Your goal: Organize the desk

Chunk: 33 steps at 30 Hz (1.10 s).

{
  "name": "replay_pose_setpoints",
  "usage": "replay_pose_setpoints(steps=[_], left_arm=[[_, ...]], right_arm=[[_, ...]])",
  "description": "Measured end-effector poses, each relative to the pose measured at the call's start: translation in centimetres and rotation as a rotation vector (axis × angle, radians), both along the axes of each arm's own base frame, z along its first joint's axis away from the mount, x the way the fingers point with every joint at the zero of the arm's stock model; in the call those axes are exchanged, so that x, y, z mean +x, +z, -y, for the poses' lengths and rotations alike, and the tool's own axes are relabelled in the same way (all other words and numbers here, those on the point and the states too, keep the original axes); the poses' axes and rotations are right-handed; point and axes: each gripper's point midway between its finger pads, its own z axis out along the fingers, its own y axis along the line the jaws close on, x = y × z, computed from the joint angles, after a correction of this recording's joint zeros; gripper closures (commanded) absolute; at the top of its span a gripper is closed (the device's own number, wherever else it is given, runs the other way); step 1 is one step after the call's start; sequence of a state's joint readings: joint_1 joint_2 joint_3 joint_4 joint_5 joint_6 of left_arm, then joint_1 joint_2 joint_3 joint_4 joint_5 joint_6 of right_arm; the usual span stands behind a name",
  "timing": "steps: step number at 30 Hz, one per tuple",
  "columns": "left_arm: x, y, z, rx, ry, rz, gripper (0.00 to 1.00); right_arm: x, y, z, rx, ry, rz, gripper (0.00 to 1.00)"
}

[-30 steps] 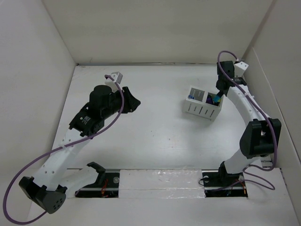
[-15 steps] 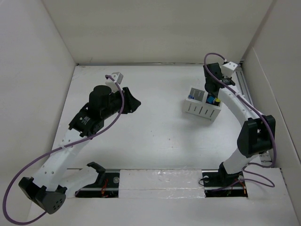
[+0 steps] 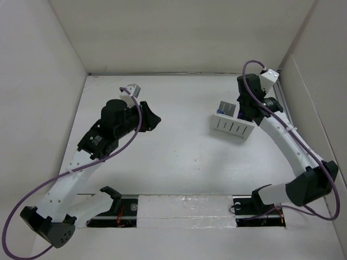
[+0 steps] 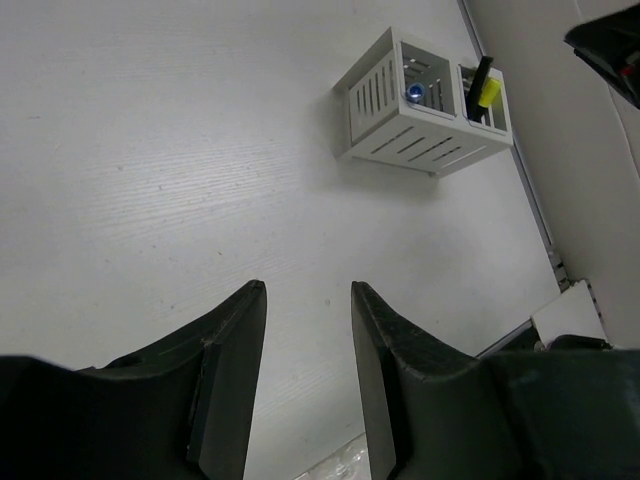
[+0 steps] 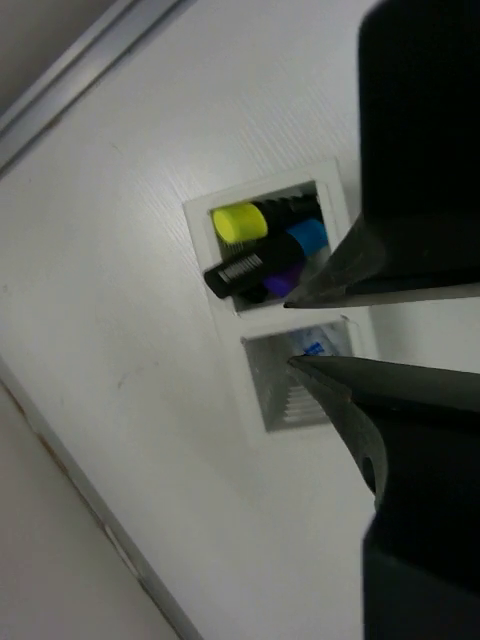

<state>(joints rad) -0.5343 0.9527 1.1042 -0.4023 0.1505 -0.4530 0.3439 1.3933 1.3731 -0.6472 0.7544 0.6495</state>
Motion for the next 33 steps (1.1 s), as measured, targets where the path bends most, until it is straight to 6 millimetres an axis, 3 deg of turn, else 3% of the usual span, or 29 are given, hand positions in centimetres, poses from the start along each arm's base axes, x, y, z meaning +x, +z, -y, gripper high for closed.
replay_pose_setpoints(steps=[2,6,10,14,17,18,21,25,31,33], left_arm=[[0.0,0.0,0.0,0.0,0.001,0.0,0.64],[0.0,0.0,0.0,-0.003,0.002,0.0,0.59],[0.1,0.2,0.0,-0.012,0.009,-0.001,0.55],[0.7,1.6,-0.1,-0.024,0.035,0.025,0.49],[1.1,3.6,-0.4,-0.043,0.063,0.066,0.45],[1.2,4.2,-0.5,-0.05,0.071,0.08,0.44],[1.4,5.9,-0.9,-0.073,0.099,0.116,0.44],[1.3,6.6,-1.3,-0.101,0.131,0.124,0.44],[1.5,6.8,-1.8,-0.137,0.185,0.11,0.44],[1.5,6.9,-1.9,-0.154,0.197,0.107,0.39]], right_arm=[[-1.2,1.7,-1.8,0.052,0.072,0.049,0.97],[-5.5,5.5,-6.8,0.195,0.292,0.157,1.0],[-11.1,8.6,-12.3,0.35,0.594,0.246,1.0],[-16.5,10.1,-16.4,0.5,0.877,0.273,0.88],[-19.5,10.2,-19.0,0.59,1.053,0.246,0.64],[-20.3,10.0,-19.9,0.614,1.108,0.229,0.49],[-22.5,8.3,-22.1,0.656,1.231,0.151,0.33],[-24.1,5.3,-23.9,0.675,1.308,0.039,0.29],[-25.6,5.1,-24.8,0.68,1.383,0.014,0.27],[-26.0,5.1,-25.0,0.676,1.404,0.01,0.26]])
